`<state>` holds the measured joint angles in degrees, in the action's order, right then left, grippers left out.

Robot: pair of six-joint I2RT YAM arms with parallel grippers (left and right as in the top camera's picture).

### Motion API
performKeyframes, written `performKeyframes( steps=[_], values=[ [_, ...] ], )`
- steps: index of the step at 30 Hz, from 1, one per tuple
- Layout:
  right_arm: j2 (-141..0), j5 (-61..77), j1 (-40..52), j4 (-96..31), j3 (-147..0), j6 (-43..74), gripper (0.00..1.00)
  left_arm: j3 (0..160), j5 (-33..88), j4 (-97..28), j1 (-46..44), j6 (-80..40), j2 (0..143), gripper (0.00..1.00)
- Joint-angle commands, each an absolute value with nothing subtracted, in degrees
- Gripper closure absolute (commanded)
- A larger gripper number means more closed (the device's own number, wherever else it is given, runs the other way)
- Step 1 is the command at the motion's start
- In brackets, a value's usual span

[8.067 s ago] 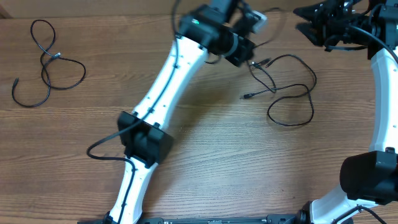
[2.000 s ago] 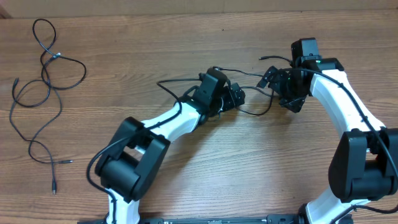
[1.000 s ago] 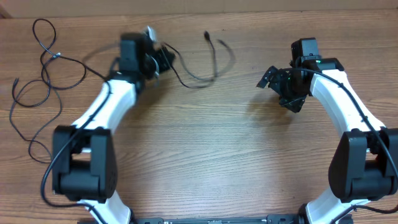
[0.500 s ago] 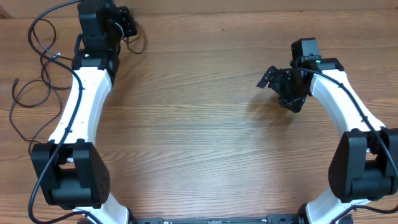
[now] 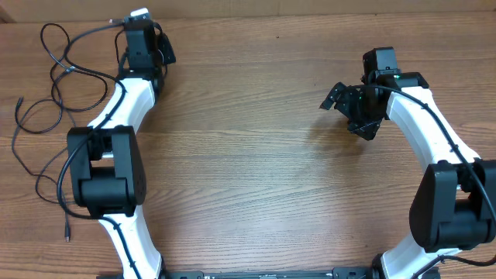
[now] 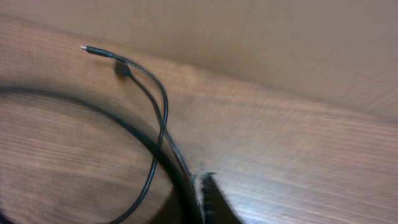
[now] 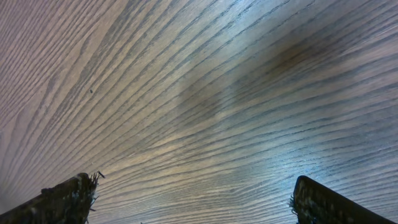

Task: Untangle cables

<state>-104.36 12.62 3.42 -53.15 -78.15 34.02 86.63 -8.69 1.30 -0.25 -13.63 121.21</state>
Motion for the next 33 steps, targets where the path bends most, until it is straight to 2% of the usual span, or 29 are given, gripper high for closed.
performKeyframes(
  steps=[1, 3, 4, 5, 10, 17, 33],
  values=[
    [-102.89, 12.05, 3.31, -52.95, -77.89, 33.54, 0.00, 87.55, -10.90, 0.19, 0.08, -14.70, 121.99, 0.55],
    [-102.89, 12.05, 3.31, -52.95, -77.89, 33.54, 0.00, 87.66, -10.50, -0.89, -0.10, -14.90, 120.70, 0.29],
    [-102.89, 12.05, 3.31, -52.95, -77.89, 33.54, 0.00, 87.77, -10.37, -1.87, -0.21, -15.09, 119.83, 0.12],
    [-102.89, 12.05, 3.31, -52.95, -77.89, 33.54, 0.00, 88.05, -10.24, -3.84, -0.38, -15.68, 118.58, 0.00],
    [-102.89, 12.05, 3.31, -52.95, -77.89, 33.54, 0.00, 89.56, -9.65, -16.43, -0.78, -19.57, 111.11, 0.00],
    [-102.89, 12.05, 3.31, -52.95, -77.89, 33.54, 0.00, 89.56, -9.43, -34.48, -0.78, -31.66, 99.57, 0.00],
    [-102.89, 12.05, 3.31, -52.95, -77.89, 33.54, 0.00, 89.38, -9.67, -59.13, -0.69, -31.92, 74.11, 0.00]
  ],
)
